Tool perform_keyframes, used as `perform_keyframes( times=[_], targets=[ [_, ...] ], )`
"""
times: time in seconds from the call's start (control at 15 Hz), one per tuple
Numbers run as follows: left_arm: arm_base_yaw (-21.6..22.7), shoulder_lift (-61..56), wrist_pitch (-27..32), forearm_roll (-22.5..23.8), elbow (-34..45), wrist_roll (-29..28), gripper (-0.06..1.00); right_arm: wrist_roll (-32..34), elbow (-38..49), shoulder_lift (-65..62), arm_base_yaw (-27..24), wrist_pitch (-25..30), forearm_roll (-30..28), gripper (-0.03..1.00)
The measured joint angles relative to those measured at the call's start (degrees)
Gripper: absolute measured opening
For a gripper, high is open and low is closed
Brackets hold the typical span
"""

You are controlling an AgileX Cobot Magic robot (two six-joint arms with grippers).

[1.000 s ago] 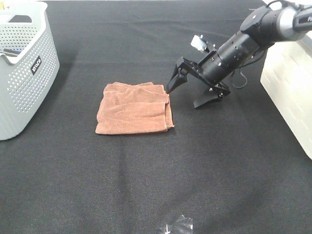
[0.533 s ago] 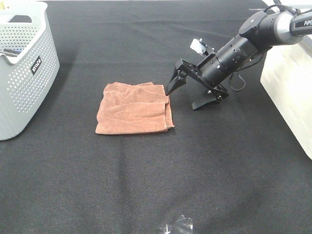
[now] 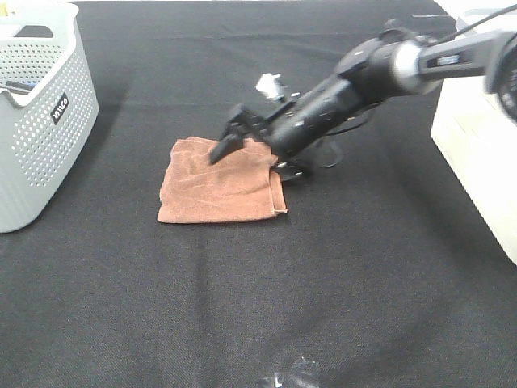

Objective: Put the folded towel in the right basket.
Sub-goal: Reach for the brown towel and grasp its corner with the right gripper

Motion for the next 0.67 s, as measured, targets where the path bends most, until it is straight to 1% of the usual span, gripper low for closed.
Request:
perform_keyframes(
  times=[0.07,0.13,0.2,0.27,0.33,0.4,0.47,0.53,0.6,0.67],
  targets=[
    [0.0,0.0,0.0,0.1,0.0,0.0,0.99,0.0,-0.2,0.2,1.9,-0.9,0.2,0.9],
    [0.0,0.0,0.0,0.2,0.0,0.0,0.99,0.0,-0.4,0.4,4.3,-2.8,0.2,0.86],
    [0.0,0.0,0.0,0.3,0.0,0.0,0.99,0.0,-0.4,0.5,5.6,-4.2,0.2,0.81],
    [0.0,0.0,0.0,0.3,0.0,0.0,0.99,0.0,-0.4,0.6,6.3,-5.4,0.2,0.74],
    [0.0,0.0,0.0,0.4,0.0,0.0,0.99,0.0,-0.4,0.7,6.8,-6.6,-0.2,0.64],
    [0.0,0.0,0.0,0.4,0.0,0.0,0.99,0.0,-0.4,0.7,6.8,-6.6,-0.2,0.64],
    [0.0,0.0,0.0,0.5,0.0,0.0,0.99,0.0,-0.6,1.3,6.9,-7.4,-0.5,0.5],
    [0.0,0.0,0.0,0.6,0.0,0.0,0.99,0.0,-1.5,1.9,6.9,-7.7,-1.3,0.27],
    [0.0,0.0,0.0,0.7,0.0,0.0,0.99,0.0,-2.5,2.2,7.0,-7.1,-2.3,0.17],
    [0.0,0.0,0.0,0.8,0.0,0.0,0.99,0.0,-4.2,2.6,7.0,-6.0,-3.8,0.16]
  ],
)
